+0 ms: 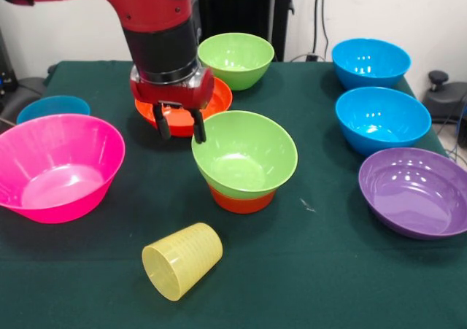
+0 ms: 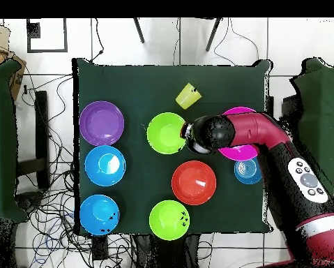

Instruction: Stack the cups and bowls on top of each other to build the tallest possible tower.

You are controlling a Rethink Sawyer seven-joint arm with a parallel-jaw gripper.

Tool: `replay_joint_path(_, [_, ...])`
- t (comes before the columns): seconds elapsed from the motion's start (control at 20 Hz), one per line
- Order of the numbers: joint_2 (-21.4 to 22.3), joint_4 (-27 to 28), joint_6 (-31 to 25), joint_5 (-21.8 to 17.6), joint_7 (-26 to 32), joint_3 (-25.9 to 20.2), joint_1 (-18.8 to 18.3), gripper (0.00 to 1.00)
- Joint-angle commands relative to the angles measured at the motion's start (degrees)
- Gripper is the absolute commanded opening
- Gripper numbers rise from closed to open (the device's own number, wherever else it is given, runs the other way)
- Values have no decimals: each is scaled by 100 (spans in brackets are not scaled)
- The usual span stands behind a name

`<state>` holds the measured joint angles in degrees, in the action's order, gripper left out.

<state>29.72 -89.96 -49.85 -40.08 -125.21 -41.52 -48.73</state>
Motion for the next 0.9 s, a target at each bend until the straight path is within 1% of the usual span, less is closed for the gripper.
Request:
replay_joint_path(0.05, [-446,359,-181,-718,1194,562,325,100])
replay_joint_path(0.2, [-536,401,-75,-844,1153,609,357,100])
replay_joint_path(0.45, [-586,416,-17,-901,1145,625,344,100])
replay_joint_path(0.75, [-801,524,152,-1098,1063,701,363,100])
replay_joint_path(0.9, [-796,503,155,-1088,1031,693,358,100])
